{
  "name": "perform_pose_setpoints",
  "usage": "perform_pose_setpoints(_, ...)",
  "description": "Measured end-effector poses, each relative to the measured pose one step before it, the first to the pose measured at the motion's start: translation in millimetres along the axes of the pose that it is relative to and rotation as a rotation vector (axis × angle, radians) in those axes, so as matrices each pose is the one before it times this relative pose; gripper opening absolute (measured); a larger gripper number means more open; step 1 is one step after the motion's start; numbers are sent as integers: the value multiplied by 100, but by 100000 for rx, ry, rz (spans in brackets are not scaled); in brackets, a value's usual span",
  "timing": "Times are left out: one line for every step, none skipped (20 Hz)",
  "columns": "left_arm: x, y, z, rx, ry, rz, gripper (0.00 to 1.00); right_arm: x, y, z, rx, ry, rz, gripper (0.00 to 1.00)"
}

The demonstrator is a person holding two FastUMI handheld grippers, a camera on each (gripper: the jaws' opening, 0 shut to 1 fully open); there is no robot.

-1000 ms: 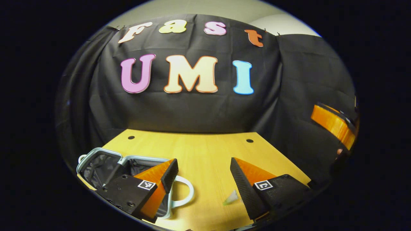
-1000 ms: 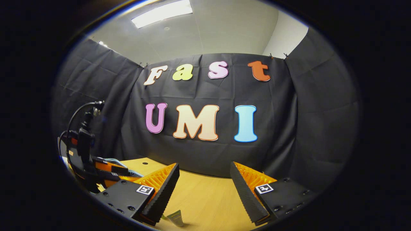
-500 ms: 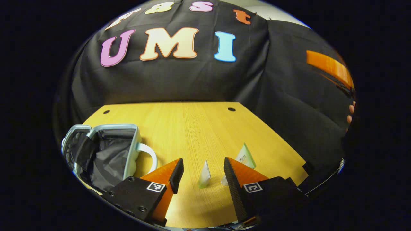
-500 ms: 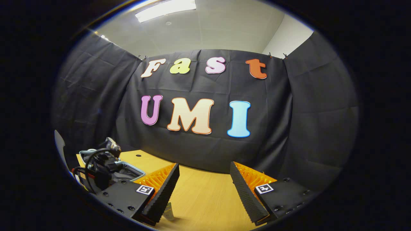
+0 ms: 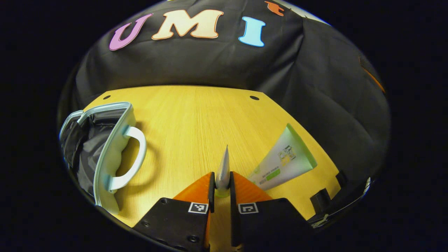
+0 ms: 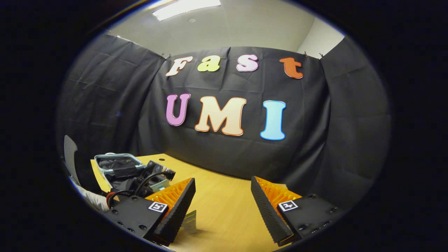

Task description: First open the suitcase, pack the skin care products into it, and then close the suitcase.

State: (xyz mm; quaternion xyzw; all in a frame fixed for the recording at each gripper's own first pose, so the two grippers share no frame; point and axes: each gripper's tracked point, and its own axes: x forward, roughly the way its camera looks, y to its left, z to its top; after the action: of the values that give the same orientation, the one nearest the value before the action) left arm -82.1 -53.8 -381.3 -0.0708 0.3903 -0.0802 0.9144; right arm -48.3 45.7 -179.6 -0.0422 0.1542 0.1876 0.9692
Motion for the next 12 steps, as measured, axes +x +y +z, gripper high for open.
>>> perform_pose_setpoints(-366,328,288,315,-264,1161,13,32,797,-851,584,1137,2117,100)
perform_pose_setpoints(-499,252,482,111,-340,419,12,190,714,-961,418,1583,1888,99)
perform_pose_setpoints(-562,16,545,-32,-927,61,11,233,667,-1165,83,2081,1498,100)
perform_pose_setpoints(-708,217,833,-17,-1349,583,11,327,652,-1371,215,3160,1544,100)
perform_pose_setpoints(-812,161,878,219,-1424,433,11,443,600,-1455,192,2808,1153,100)
perform_pose_setpoints(-1016,449,890,274,-1343,1397,11,436,526,-1229,159,2768,1019,99)
perform_pose_setpoints(-946,381,848,77,-966,1167,11,604,472,-1224,0,2215,694,99)
perform_pose_setpoints(-968,348,647,-253,-798,1081,11,485,385,-1201,175,2165,484,100)
perform_pose_setpoints(-922,457,673,-268,-732,1347,11,598,619,-1251,650,2080,1121,99)
perform_pose_setpoints(-899,354,610,-272,-1002,1448,11,540,500,-1145,881,2342,1116,99)
perform_pose_setpoints(-960,486,658,-104,-1152,1654,11,492,377,-1230,820,1998,806,99)
perform_pose_setpoints(-910,397,417,-167,-629,1369,11,476,391,-1027,987,1868,895,99)
